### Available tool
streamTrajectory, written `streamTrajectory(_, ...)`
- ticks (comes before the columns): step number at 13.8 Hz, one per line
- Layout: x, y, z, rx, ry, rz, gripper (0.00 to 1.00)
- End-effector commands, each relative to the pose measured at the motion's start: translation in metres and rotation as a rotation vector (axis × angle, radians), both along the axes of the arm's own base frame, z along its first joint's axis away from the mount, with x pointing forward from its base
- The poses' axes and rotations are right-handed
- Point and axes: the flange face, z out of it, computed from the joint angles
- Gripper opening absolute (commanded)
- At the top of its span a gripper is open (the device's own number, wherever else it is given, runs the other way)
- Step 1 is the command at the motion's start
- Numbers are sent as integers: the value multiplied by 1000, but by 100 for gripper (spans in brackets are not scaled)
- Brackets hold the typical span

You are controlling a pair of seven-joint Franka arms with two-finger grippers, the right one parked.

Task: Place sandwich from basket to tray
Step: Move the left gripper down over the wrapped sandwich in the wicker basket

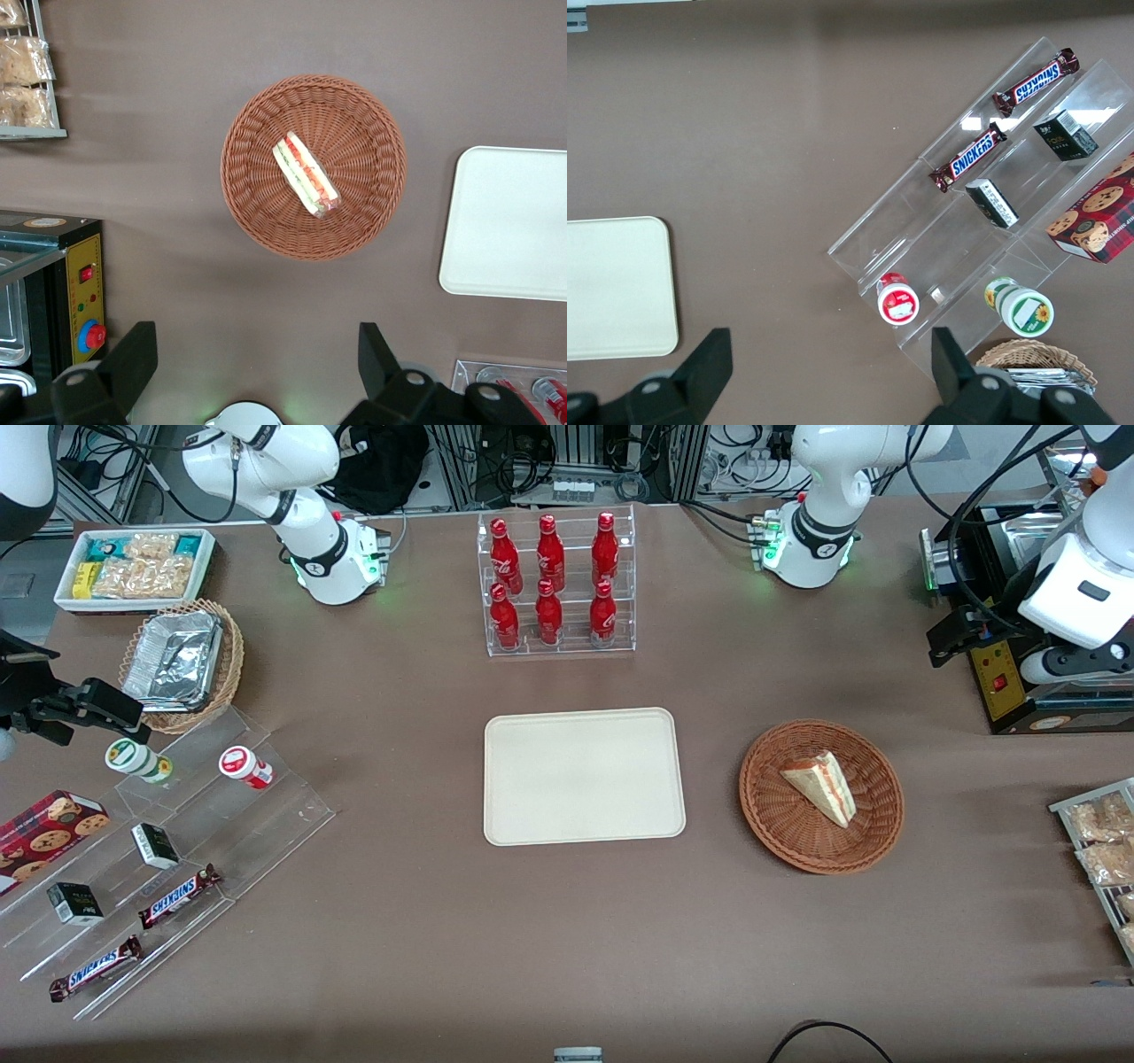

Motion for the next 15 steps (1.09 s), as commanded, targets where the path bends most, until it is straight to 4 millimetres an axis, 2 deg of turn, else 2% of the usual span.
streamTrajectory(1, 2, 3, 6, 2, -3, -11, 100)
streamTrajectory(4, 2, 4, 7, 1, 5, -3, 100)
streamTrajectory(7, 2, 11, -4, 7, 48, 22, 100)
streamTrajectory(10, 9, 13, -52, 17, 112, 19, 100)
streamTrajectory(14, 11, -1, -140, 20, 66, 10, 100)
streamTrajectory(15, 10, -7, -156, 19, 47, 14, 100)
